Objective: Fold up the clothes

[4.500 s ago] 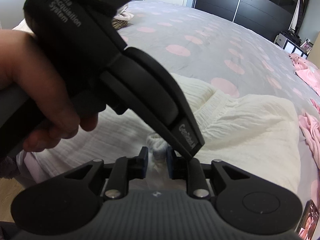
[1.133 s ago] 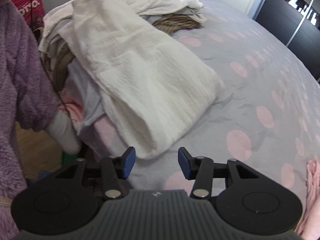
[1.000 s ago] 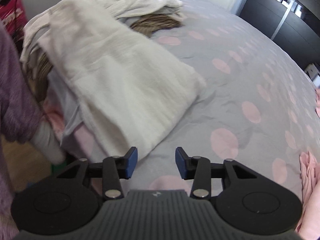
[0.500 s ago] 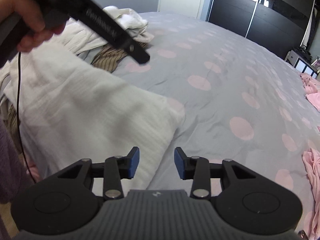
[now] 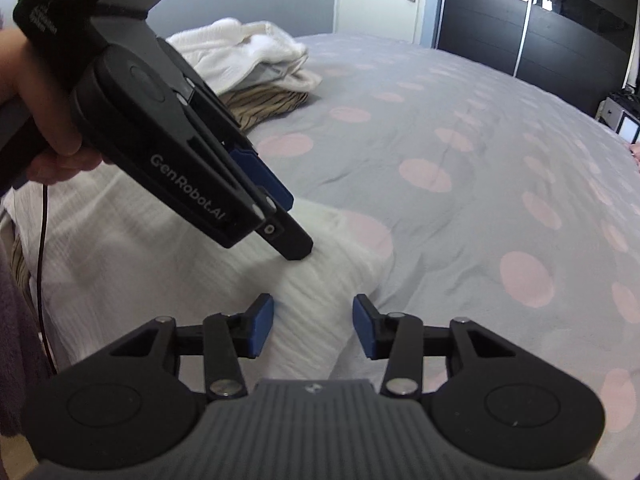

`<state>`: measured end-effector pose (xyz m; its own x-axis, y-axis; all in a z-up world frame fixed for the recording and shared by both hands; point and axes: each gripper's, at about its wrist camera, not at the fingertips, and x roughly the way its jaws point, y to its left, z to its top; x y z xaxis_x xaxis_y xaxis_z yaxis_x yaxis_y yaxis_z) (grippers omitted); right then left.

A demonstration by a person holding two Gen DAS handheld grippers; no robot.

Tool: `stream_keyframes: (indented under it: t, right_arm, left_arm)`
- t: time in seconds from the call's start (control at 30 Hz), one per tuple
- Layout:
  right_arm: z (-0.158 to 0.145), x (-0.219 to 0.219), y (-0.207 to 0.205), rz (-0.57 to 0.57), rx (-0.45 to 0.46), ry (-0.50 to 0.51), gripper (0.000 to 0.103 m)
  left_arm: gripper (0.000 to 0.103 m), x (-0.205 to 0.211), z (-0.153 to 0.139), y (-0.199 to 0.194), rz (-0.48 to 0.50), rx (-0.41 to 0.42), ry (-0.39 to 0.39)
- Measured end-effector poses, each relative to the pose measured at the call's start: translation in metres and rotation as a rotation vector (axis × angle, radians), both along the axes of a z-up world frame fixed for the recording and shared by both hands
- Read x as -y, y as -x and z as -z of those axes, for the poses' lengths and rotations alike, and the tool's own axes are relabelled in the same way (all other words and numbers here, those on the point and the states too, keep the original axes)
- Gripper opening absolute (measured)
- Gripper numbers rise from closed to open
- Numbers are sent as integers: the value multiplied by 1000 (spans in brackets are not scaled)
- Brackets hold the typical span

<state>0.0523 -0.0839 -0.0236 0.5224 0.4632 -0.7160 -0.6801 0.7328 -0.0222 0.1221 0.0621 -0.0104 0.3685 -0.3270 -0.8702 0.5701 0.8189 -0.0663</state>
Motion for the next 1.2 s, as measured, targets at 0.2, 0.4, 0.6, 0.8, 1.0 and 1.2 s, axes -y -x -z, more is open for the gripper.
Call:
stream_keyframes:
  t: [0.2, 0.4, 0.6, 0.8, 1.0, 1.2]
  right_arm:
    - [21, -4, 0, -17, -87, 83, 18]
    - [25, -7, 2, -25, -71, 113, 18]
    - [27, -8, 1, -21, -65, 119, 18]
    - [28, -9, 1, -12, -61, 114, 19]
    - [28, -5, -3, 7, -67, 97, 20]
    - [25, 6, -10, 85, -81, 66, 20]
  left_arm:
    - [18, 0, 14, 10, 78, -118, -1]
    - [18, -17, 0, 1, 12, -112, 124]
    - [26, -3, -9, -12, 45, -28, 119]
    - [30, 38, 5, 0, 188, 58, -8]
    - [1, 61, 14, 6, 240, 162, -139]
    - [0, 36, -9, -27, -19, 187, -36]
